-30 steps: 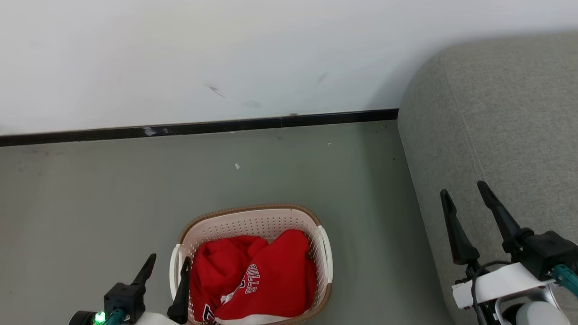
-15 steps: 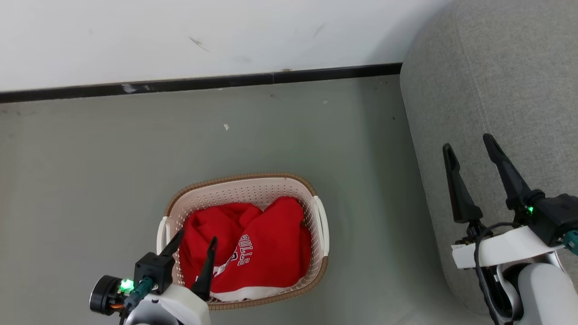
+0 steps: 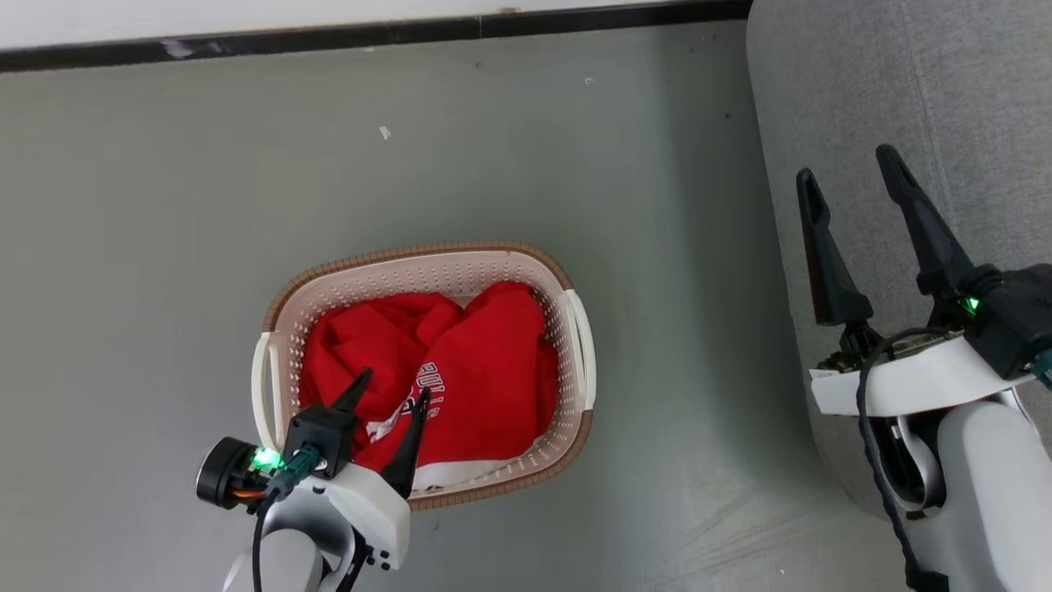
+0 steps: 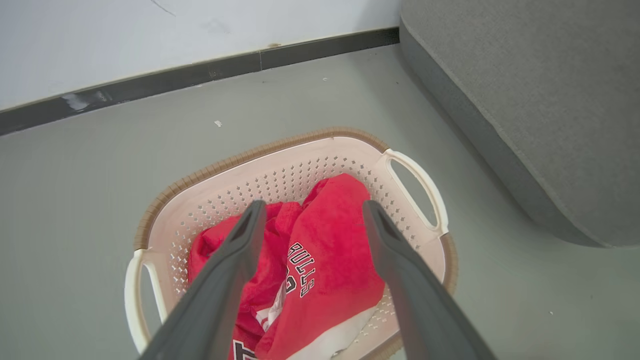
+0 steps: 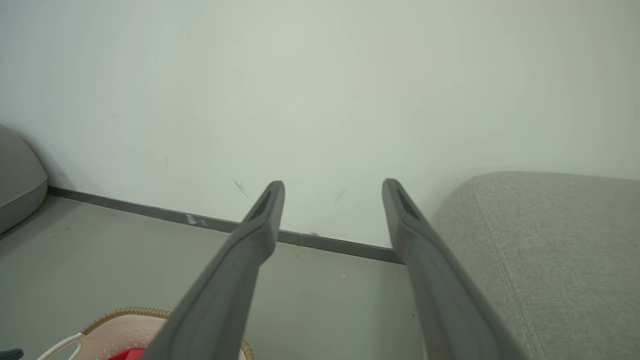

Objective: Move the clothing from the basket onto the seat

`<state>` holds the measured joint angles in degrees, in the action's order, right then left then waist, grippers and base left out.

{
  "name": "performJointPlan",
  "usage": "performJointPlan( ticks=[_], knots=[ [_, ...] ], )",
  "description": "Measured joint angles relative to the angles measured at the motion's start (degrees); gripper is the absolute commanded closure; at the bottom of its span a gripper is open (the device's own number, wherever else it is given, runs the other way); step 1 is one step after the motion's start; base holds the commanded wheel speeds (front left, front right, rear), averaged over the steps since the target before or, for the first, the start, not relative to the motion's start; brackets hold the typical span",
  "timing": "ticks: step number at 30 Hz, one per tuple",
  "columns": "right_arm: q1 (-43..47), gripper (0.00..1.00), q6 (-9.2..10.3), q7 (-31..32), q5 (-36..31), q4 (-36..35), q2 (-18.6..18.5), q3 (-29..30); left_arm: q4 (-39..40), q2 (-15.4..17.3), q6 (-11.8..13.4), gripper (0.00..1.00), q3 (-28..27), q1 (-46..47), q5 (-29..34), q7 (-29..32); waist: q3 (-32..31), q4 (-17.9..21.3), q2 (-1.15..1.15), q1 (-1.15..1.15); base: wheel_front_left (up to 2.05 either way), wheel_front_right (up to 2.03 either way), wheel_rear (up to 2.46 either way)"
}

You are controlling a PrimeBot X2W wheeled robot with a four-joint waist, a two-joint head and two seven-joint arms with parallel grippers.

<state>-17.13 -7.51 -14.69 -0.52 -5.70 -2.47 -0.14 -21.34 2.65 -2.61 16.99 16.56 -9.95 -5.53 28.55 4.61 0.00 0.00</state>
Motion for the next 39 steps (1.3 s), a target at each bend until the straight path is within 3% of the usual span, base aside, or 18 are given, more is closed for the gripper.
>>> performJointPlan(
  ticks=[39],
  knots=[
    [-20.9,0.00,0.00,0.0,0.6,-0.1,-0.6,-4.8,-15.6,-0.4,-1.7,0.00,4.9,18.6,3.1,0.5,21.2,2.9,0.00,0.00,0.00,0.00,0.00]
  ],
)
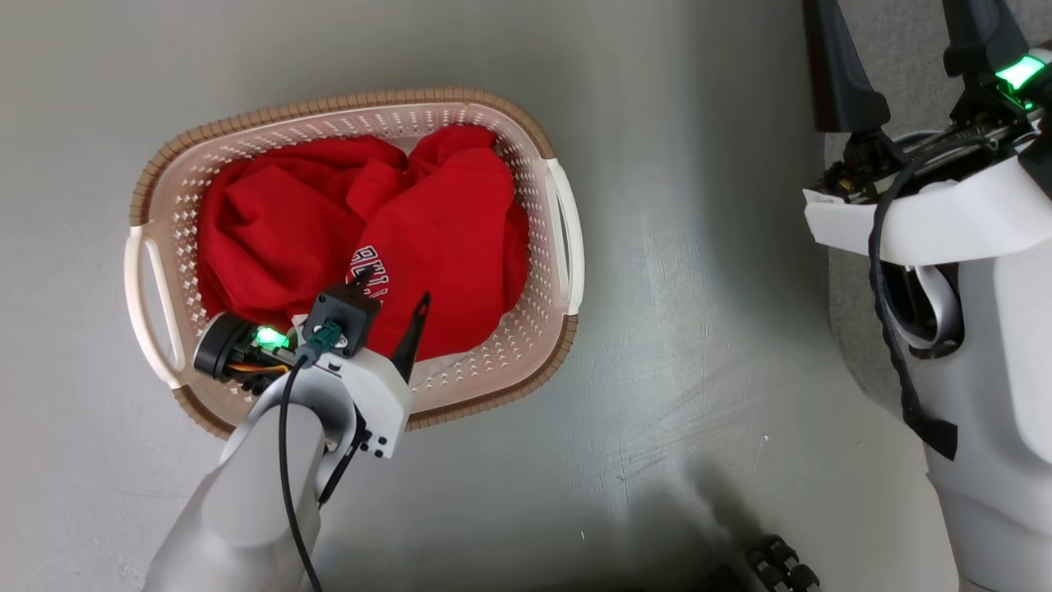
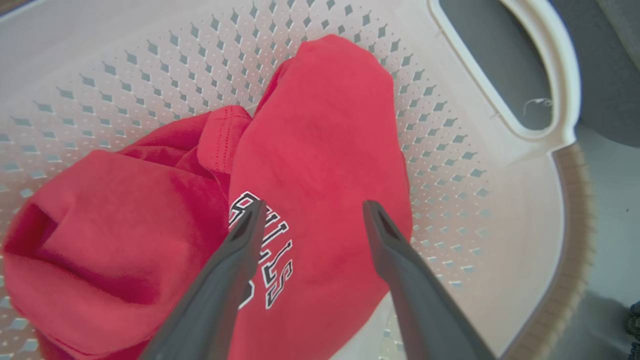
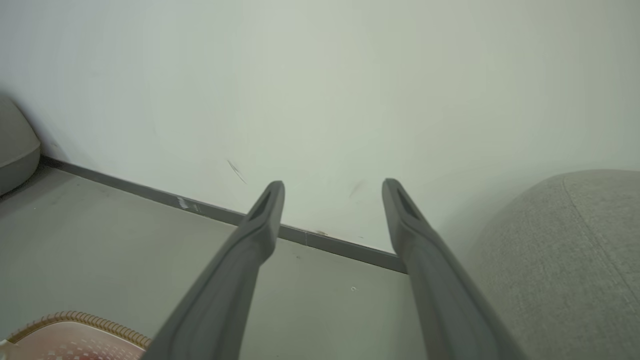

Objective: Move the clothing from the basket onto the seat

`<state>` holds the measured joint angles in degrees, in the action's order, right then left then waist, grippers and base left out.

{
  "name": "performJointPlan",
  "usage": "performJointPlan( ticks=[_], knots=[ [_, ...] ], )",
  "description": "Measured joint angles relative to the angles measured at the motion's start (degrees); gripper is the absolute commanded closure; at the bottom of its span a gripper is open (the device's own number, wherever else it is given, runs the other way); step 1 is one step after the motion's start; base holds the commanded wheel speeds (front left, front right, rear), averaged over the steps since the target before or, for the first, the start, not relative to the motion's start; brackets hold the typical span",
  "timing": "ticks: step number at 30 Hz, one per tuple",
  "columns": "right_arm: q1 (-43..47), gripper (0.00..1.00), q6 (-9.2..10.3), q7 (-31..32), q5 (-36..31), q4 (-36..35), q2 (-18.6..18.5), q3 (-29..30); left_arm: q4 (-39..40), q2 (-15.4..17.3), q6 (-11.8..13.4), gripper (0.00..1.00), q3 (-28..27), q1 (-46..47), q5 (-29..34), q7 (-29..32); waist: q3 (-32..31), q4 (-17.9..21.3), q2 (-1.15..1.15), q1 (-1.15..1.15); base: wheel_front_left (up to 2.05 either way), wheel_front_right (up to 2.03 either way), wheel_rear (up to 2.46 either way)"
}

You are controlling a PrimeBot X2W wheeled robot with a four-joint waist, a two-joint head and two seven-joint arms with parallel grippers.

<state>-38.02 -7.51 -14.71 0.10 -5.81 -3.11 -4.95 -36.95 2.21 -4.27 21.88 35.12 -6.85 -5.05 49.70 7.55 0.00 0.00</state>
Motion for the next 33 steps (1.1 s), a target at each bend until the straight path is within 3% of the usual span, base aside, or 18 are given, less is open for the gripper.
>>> performJointPlan(
  ticks=[8,25,33],
  knots=[
    [-2.6,0.00,0.00,0.0,0.0,0.0,-0.1,-1.3,-3.1,-0.1,0.2,0.00,-1.0,3.0,0.0,-0.1,2.6,0.5,0.00,0.00,0.00,0.00,0.00],
    [-4.9,0.00,0.00,0.0,0.6,0.4,-0.2,-1.5,-8.4,0.7,4.3,0.00,-4.0,8.0,0.0,-1.6,6.3,1.1,0.00,0.00,0.00,0.00,0.00],
    [-6.0,0.00,0.00,0.0,1.1,0.7,-0.2,-1.5,-11.7,0.6,4.0,0.00,-4.4,9.9,-0.6,-1.0,7.3,1.7,0.00,0.00,0.00,0.00,0.00]
  ],
)
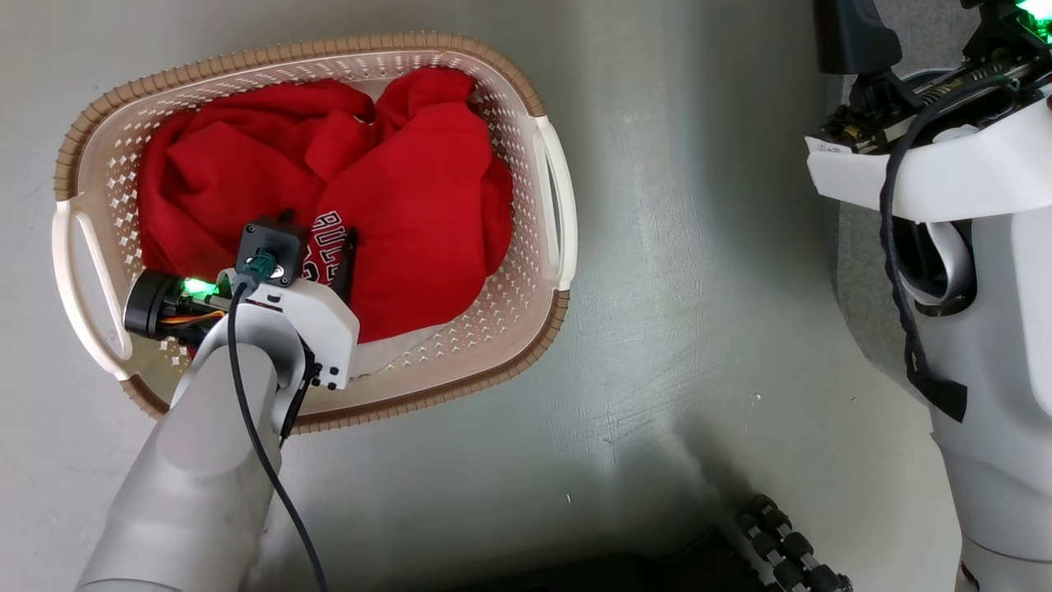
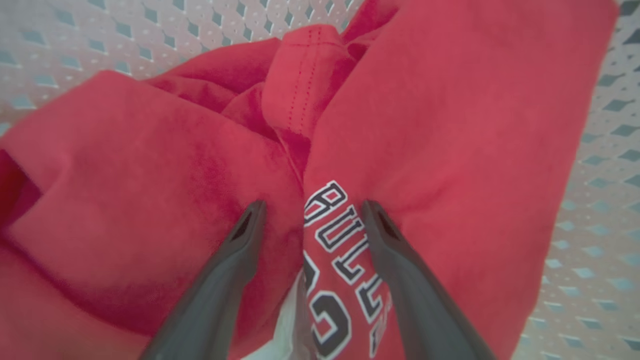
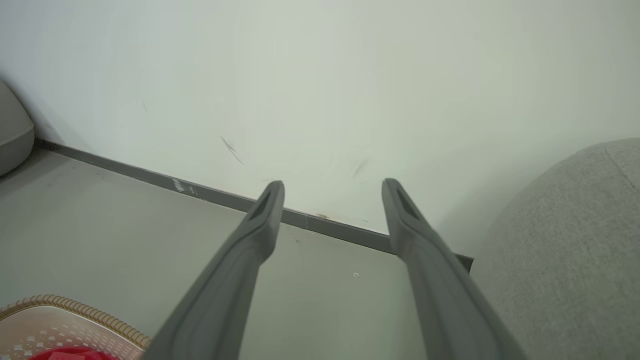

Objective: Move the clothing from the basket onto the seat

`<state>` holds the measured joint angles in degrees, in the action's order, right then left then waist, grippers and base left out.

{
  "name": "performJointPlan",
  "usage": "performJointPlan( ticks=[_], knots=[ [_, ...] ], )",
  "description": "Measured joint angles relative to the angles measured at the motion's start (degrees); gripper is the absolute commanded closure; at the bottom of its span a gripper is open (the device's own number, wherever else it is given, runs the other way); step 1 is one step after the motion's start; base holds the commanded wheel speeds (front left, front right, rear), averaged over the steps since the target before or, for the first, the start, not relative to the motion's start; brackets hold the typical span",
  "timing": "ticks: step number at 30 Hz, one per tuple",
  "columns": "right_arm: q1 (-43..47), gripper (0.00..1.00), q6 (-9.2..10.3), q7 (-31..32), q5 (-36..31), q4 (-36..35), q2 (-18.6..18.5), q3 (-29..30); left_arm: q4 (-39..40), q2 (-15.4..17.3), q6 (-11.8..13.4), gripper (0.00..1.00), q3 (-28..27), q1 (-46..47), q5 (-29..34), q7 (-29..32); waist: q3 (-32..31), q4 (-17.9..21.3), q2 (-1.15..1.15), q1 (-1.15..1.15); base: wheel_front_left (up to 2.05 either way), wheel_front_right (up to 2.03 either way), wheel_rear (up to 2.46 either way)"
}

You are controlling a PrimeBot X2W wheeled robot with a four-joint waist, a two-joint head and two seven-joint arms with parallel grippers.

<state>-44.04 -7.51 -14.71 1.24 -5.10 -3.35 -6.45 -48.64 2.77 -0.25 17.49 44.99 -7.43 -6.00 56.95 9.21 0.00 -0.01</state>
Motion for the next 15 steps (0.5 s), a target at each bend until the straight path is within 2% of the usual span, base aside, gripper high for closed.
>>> performJointPlan(
  ticks=[1,2,3,4,5,15],
  knots=[
    [0.0,0.00,0.00,0.0,0.0,0.0,0.0,0.0,-0.4,-0.1,-0.2,0.00,0.0,0.2,-0.2,0.3,0.0,0.0,0.00,0.00,0.00,0.00,0.00],
    [0.0,0.00,0.00,0.0,0.0,0.1,0.0,0.0,-0.7,-0.1,-0.5,0.19,0.1,0.2,-0.2,0.4,0.0,0.1,0.00,0.00,0.00,0.00,0.00],
    [0.0,0.00,0.00,0.0,0.0,0.1,0.0,0.0,-1.0,-0.2,-0.8,0.53,0.2,0.2,-0.2,0.4,0.0,0.1,0.00,0.00,0.00,0.00,0.00],
    [0.0,0.00,0.00,0.0,0.1,0.1,0.0,0.0,-1.3,-0.2,-1.0,0.66,0.3,0.2,-0.2,0.5,0.0,0.1,0.00,0.00,0.00,0.00,0.00],
    [0.0,0.00,0.00,0.0,0.1,0.1,0.0,0.1,-1.6,-0.2,-1.3,1.00,0.5,0.3,-0.3,0.5,0.0,0.1,0.00,0.00,0.00,0.00,0.00],
    [0.0,0.00,0.00,0.0,0.1,0.5,0.0,0.8,-1.8,-0.4,-3.2,1.00,1.6,0.9,-0.8,-0.8,-0.4,0.1,0.00,0.00,0.00,0.00,0.00]
  ],
)
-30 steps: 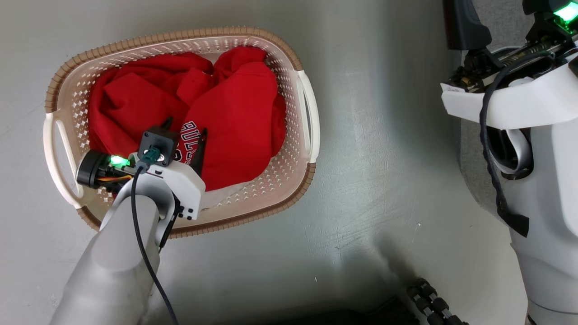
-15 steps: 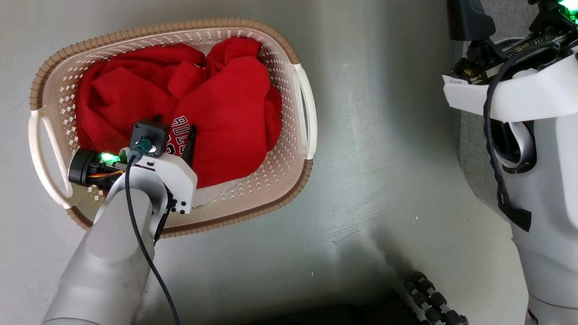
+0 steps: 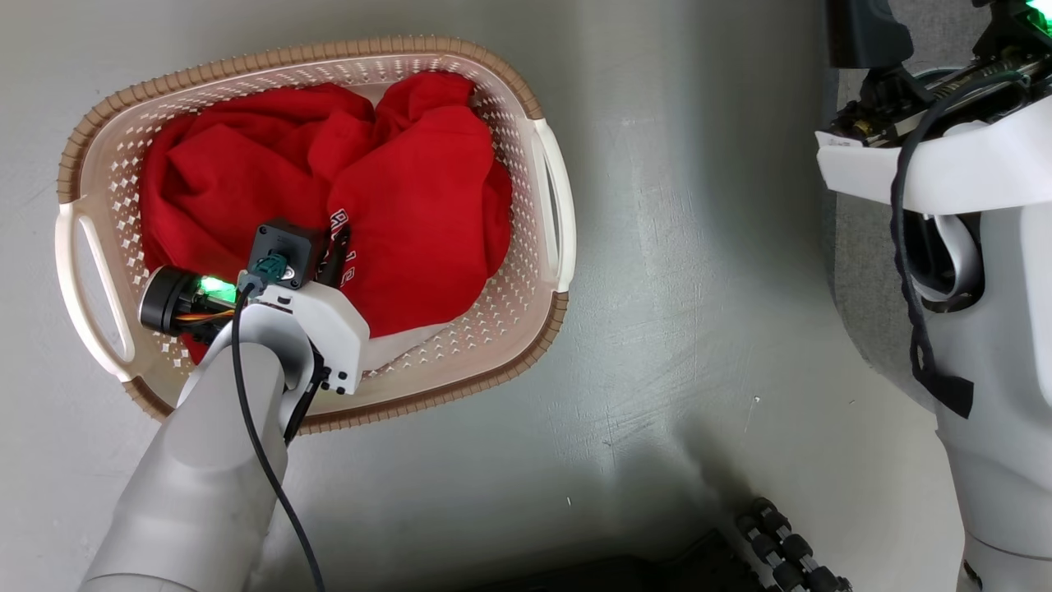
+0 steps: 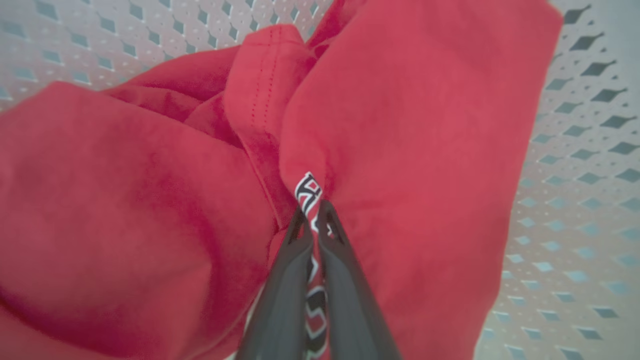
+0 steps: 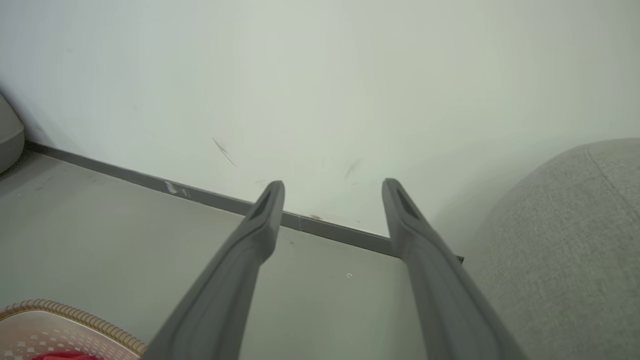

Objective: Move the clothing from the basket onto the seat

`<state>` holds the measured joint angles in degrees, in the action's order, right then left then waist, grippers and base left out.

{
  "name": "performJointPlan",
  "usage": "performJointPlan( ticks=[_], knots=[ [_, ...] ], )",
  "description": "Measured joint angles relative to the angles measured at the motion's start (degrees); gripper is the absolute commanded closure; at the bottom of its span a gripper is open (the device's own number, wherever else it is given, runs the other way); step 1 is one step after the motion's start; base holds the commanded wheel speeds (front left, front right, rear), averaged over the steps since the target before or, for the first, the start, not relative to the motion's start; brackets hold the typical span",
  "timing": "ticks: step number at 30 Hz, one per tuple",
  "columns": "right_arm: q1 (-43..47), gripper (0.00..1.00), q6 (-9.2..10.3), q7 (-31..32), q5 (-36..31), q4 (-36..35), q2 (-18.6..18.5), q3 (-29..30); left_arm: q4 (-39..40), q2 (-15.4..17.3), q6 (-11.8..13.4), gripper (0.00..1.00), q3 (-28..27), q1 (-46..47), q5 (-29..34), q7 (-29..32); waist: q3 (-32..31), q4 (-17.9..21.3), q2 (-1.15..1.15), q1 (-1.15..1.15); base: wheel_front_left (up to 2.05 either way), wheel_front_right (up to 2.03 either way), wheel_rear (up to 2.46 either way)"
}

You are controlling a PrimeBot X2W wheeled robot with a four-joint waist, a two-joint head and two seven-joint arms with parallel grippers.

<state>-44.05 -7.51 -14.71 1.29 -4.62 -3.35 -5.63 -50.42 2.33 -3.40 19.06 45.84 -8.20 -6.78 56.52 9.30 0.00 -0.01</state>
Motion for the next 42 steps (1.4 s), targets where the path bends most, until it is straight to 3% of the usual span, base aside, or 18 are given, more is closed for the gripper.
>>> performJointPlan(
  ticks=[23,35,42],
  knots=[
    [0.4,0.00,0.00,0.0,-0.4,3.2,0.0,4.6,7.1,-0.4,-1.1,1.00,-0.3,-0.8,-3.0,-7.1,-4.4,-3.0,0.00,0.00,0.00,0.00,0.00],
    [4.0,0.00,0.00,0.0,-1.3,5.5,-0.4,7.1,15.1,-0.5,-1.0,1.00,-1.0,-5.6,-4.3,-7.5,-9.3,-5.6,0.00,0.00,0.00,0.00,0.00],
    [6.9,0.00,0.00,0.0,-1.3,7.1,-1.3,8.4,23.7,-0.5,-0.7,1.00,-2.7,-7.8,-4.5,-7.5,-12.9,-7.2,0.00,0.00,0.00,0.00,0.00]
  ],
)
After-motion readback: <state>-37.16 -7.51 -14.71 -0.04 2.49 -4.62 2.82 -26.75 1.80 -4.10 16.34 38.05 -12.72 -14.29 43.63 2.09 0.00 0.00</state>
